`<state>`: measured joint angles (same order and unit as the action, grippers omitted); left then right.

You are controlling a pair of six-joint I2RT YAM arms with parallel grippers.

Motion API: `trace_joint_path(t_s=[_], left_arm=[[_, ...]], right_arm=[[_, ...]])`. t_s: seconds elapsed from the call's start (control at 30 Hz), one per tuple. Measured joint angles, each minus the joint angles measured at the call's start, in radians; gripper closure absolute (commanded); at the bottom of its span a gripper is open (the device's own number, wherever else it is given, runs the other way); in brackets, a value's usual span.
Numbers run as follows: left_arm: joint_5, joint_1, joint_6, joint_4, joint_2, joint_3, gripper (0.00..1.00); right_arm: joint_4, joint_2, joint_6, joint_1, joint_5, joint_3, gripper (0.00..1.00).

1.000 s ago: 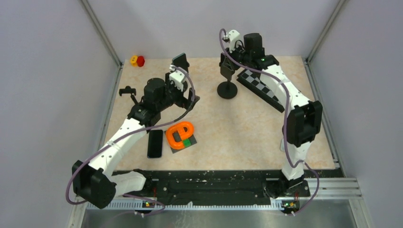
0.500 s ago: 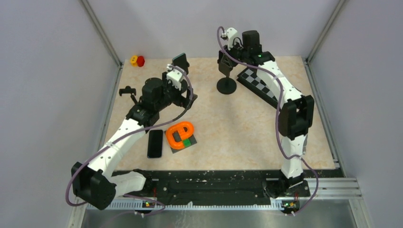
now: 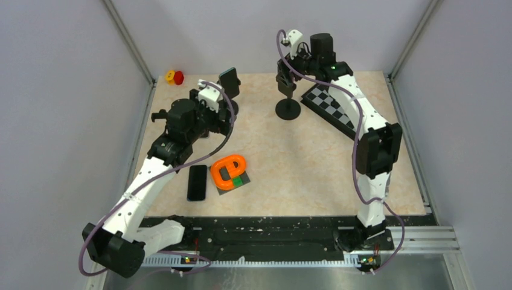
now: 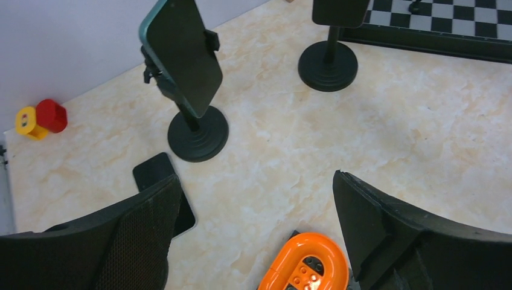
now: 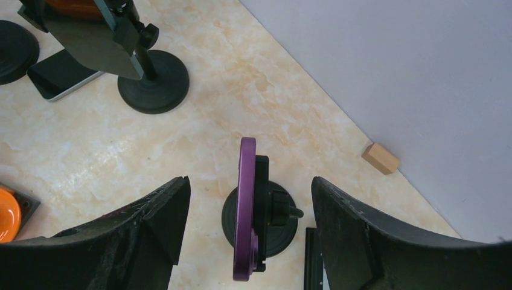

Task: Place the phone on the phone stand
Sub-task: Place the phone stand with the phone at the center of the board.

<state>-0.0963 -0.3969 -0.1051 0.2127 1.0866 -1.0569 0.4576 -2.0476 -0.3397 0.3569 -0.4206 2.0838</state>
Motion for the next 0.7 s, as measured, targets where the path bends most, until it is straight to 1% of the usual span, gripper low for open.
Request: trace_joint_path(t_s=[0.1, 0.2, 0.43, 0.53, 0.7], left_arm=[[0.02, 0.019, -0.028, 0.054, -0.016, -0.016, 0.01], [0.035, 0.035, -0.052, 0.102, -0.025, -0.023, 0.01], [0.054, 0.055, -0.086, 0.179, -0.072, -0.004, 0.01], [0.047, 0.056, -0.094, 0.193, -0.097, 0.014, 0.01], [-0.009, 0.056, -0.11, 0.204, -0.106, 0.06, 0.01]], right_arm=[[0.016, 0.025, 0.0, 0.0, -0.004, -0.013, 0.24], [0.024, 0.098, 0.001, 0.0, 0.0, -0.075, 0.23], [0.048, 0.387, -0.001, -0.003, 0.068, -0.287, 0.22], [0.059, 0.549, -0.006, -0.021, 0.104, -0.432, 0.21], [0.171, 0.762, -0.027, -0.093, 0.172, -0.656, 0.21]])
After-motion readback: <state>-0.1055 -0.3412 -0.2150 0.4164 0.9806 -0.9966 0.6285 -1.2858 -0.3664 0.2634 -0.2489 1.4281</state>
